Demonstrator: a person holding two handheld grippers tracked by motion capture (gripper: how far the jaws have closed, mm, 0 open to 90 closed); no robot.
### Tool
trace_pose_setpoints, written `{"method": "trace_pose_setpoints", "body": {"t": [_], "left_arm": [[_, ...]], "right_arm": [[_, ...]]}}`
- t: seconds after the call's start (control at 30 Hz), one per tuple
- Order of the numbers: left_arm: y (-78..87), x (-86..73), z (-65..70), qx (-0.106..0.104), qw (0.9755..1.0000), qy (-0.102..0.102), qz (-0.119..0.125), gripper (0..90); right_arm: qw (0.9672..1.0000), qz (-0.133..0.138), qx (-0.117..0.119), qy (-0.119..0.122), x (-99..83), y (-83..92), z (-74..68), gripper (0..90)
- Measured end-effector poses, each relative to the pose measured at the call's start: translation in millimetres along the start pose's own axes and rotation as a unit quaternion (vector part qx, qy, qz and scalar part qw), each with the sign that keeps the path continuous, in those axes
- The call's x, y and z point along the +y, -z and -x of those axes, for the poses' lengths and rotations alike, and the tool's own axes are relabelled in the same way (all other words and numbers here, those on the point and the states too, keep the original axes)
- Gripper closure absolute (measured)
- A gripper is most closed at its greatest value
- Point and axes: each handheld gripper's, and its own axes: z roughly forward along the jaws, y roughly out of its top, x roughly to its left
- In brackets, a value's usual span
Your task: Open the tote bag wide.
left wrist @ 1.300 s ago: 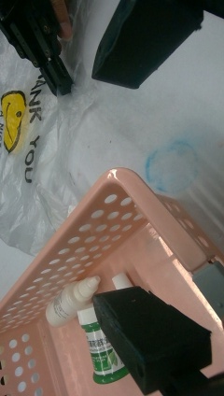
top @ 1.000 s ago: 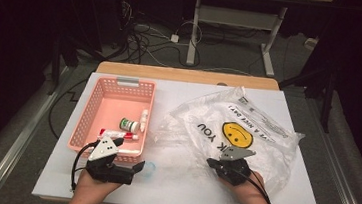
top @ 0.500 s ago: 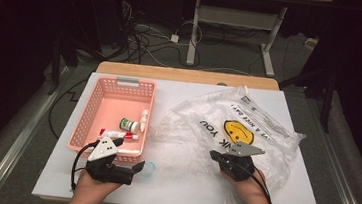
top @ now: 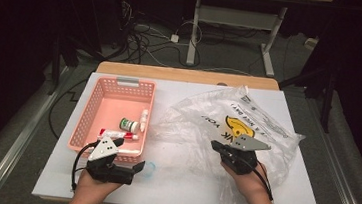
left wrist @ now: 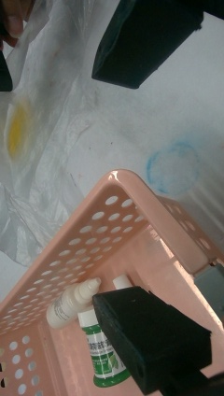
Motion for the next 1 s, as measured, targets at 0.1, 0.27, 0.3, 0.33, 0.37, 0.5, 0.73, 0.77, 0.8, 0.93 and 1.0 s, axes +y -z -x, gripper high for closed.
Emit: {"method": "trace_pose_setpoints", "body": {"t": [0.1,0.27,0.3,0.33,0.37,0.5,0.73,0.77,0.8,0.93,1.0], "left_arm": [[0.2,0.0,-0.5,-0.001,1.0,-0.001,0.0,0.0],[1.4,0.0,-2.1,0.001,1.0,0.002,0.003,0.0],[1.8,0.0,-2.4,0.002,1.0,0.001,0.002,0.0],[2.2,-0.1,-2.8,0.002,1.0,0.001,0.003,0.0],[2.6,-0.2,-3.3,0.003,1.0,0.003,0.004,0.0],[3.8,-0.1,-5.9,0.006,1.0,0.006,0.005,0.0],[10.1,0.5,-13.6,0.019,0.9996,0.017,0.012,0.0],[11.0,0.5,-14.5,0.021,0.9995,0.019,0.014,0.0],[12.2,0.4,-15.8,0.023,0.9994,0.019,0.014,0.0],[15.8,-0.2,-21.0,0.031,0.9991,0.025,0.017,0.0],[18.1,-0.5,-24.1,0.035,0.9988,0.03,0.018,0.0]], "right_arm": [[1.0,0.0,0.001,-0.004,4.2,-1.1,1.9,90.0],[0.9999,0.001,-0.002,-0.011,10.4,-3.3,8.5,90.0],[0.9999,0.004,-0.001,-0.015,11.4,-2.5,9.9,90.0],[0.9998,0.009,-0.003,-0.015,12.3,-1.9,10.9,90.0],[0.9998,0.013,-0.003,-0.016,13.1,-1.1,11.5,90.0],[0.9991,0.034,-0.001,-0.025,12.9,2.4,10.4,90.0],[0.9992,0.039,0.004,-0.008,12.8,3.5,6.5,90.0],[0.9991,0.041,0.006,-0.008,13.0,4.2,6.9,90.0],[0.999,0.043,0.007,-0.008,13.5,4.9,7.1,90.0],[0.9987,0.05,0.006,-0.011,15.3,8.0,7.7,90.0],[0.9985,0.054,0.004,-0.011,16.4,9.7,7.9,90.0]]}}
